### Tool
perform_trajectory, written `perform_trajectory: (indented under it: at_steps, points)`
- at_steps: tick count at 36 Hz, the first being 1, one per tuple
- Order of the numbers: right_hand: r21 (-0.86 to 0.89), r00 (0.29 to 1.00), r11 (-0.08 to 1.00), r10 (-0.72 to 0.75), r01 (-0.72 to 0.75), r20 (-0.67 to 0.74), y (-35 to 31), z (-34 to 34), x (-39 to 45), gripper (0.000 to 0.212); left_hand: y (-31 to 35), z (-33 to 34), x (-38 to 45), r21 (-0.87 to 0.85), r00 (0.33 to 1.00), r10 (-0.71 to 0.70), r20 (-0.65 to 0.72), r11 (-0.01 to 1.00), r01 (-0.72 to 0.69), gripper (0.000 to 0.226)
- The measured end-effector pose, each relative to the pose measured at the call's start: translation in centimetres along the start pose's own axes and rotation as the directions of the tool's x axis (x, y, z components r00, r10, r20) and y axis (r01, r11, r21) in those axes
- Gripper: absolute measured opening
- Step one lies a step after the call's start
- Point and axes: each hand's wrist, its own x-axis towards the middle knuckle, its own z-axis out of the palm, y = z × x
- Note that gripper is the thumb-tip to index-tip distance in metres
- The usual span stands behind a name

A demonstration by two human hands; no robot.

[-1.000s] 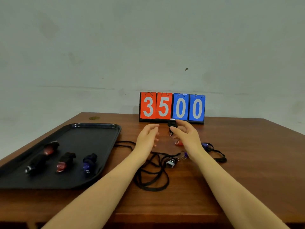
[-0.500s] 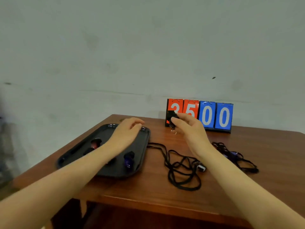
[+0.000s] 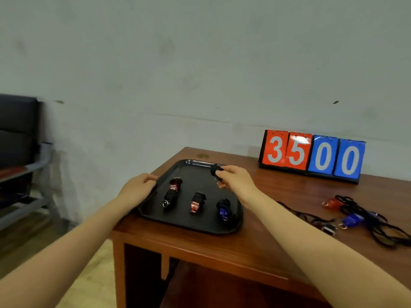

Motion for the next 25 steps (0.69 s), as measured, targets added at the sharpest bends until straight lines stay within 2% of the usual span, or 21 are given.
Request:
perform_trajectory:
  at_steps: [8, 11, 15, 20, 25]
  points:
    - [-0.263, 0.986, 0.961, 0.119, -0.085, 0.117, 0.3, 2.0, 2.8, 0.011, -0.9, 0.1, 0.5, -0.023, 0.998, 0.04, -0.057, 0.999, -0.042, 0.019]
    - [-0.311, 0.982, 0.946, 0.133, -0.087, 0.13, 0.2, 2.8, 3.5, 0.018, -1.2, 0.2, 0.8, -0.036, 0.997, 0.047, -0.063, 0.998, -0.049, 0.021]
    - [-0.407, 0.981, 0.909, 0.153, -0.091, 0.123, 0.0, 3.6, 3.6, 0.036, -1.2, 0.3, 1.1, -0.022, 0.994, 0.069, -0.08, 0.997, -0.071, 0.023]
    - [-0.516, 0.98, 0.853, 0.158, -0.076, 0.118, -0.1, 4.0, 3.5, 0.033, -1.2, 0.3, 1.1, -0.028, 0.994, 0.079, -0.081, 0.996, -0.081, 0.022]
    - [-0.588, 0.975, 0.807, 0.175, -0.061, 0.139, -0.3, 3.5, 3.5, 0.044, -1.1, 0.3, 0.9, -0.036, 0.994, 0.078, -0.082, 0.996, -0.081, 0.023]
